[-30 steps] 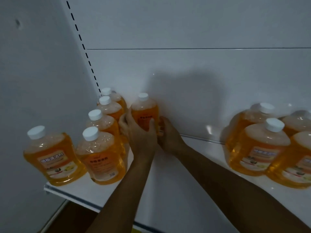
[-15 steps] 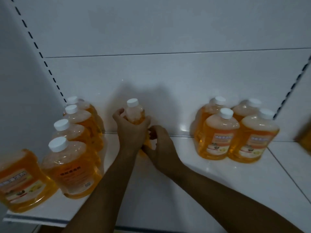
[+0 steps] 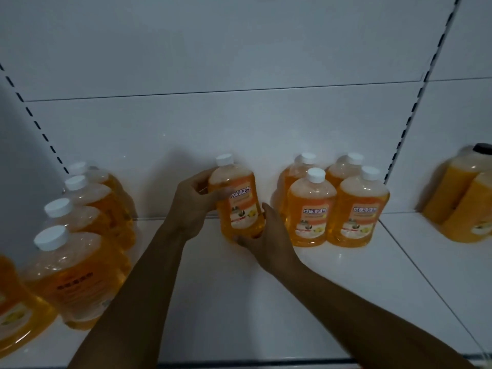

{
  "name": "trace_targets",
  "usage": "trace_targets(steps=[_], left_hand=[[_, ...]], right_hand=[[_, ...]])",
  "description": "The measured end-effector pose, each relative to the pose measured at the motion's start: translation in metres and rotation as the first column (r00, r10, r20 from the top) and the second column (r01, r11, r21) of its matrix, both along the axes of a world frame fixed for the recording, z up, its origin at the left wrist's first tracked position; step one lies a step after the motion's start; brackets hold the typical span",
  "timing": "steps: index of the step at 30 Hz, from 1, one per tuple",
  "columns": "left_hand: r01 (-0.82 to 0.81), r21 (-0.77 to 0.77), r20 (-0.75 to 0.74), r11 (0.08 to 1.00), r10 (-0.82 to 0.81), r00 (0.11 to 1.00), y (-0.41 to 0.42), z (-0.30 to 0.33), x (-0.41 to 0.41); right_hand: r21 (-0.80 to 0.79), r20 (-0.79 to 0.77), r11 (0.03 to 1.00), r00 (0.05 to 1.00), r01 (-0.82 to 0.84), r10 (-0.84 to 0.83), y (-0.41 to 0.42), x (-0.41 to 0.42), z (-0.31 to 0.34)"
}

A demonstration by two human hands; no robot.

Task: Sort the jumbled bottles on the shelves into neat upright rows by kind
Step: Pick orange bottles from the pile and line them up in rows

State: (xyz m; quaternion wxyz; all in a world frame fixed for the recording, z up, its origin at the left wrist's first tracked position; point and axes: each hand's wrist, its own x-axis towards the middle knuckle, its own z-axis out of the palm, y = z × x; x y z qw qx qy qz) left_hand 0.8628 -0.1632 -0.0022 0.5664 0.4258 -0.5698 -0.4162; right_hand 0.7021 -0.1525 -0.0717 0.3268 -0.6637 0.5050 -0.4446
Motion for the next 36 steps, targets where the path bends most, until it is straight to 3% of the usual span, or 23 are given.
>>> trace_targets(steps=[4, 10, 12, 14, 15, 17, 18, 20, 22, 27, 31, 36], left_hand=[[0.009, 0.011, -0.102, 1.0, -0.008, 0.995, -0.015, -0.004, -0.004], [0.008, -0.007, 0.048, 1.0, -0.008, 0.999, -0.036, -0.01, -0.017], [-0.017, -0.045, 0.076, 0.999, 0.02, 0.997, -0.043, -0.013, -0.016], [-0.043, -0.096, 0.114, 0.994, 0.054, 0.992, -0.047, -0.016, -0.018], [-0.054, -0.127, 0.145, 0.99, 0.073, 0.987, -0.047, -0.017, -0.019], [-0.089, -0.189, 0.206, 0.978, 0.128, 0.97, -0.045, -0.02, -0.023], [-0.11, -0.212, 0.22, 0.971, 0.157, 0.963, -0.042, -0.021, -0.025], [-0.166, -0.268, 0.257, 0.949, 0.237, 0.937, -0.041, -0.026, -0.028], [-0.212, -0.313, 0.286, 0.926, 0.305, 0.908, -0.042, -0.032, -0.028], [-0.224, -0.323, 0.256, 0.92, 0.313, 0.915, -0.041, -0.037, -0.039], [-0.219, -0.315, 0.264, 0.924, 0.307, 0.914, -0.042, -0.041, -0.042], [-0.209, -0.254, 0.365, 0.944, 0.294, 0.883, -0.038, -0.044, -0.046]], right_hand=[[-0.082, -0.064, 0.992, 0.993, 0.094, -0.099, -0.011, -0.001, -0.009], [-0.045, 0.047, 0.974, 0.975, 0.221, -0.219, -0.019, 0.016, -0.017], [-0.049, -0.033, 0.968, 0.969, 0.244, -0.246, -0.02, 0.015, -0.016], [-0.09, -0.13, 0.973, 0.966, 0.214, -0.225, -0.018, 0.015, -0.015], [-0.086, -0.104, 0.973, 0.969, 0.215, -0.224, -0.017, 0.016, -0.011], [-0.031, 0.119, 0.978, 0.972, 0.208, -0.203, -0.012, 0.022, -0.004], [-0.049, 0.105, 0.98, 0.977, 0.194, -0.188, -0.015, 0.025, -0.009], [-0.08, -0.171, 0.987, 0.973, 0.142, -0.153, -0.014, 0.024, -0.015], [-0.031, -0.299, 0.984, 0.938, 0.176, -0.177, -0.016, 0.03, -0.023], [-0.012, -0.155, 0.991, 0.979, 0.131, -0.131, 0.001, 0.024, -0.019], [-0.049, -0.244, 0.994, 0.964, 0.093, -0.102, 0.013, 0.019, -0.015], [-0.04, -0.197, 0.998, 0.979, 0.045, -0.052, 0.02, 0.013, -0.006]])
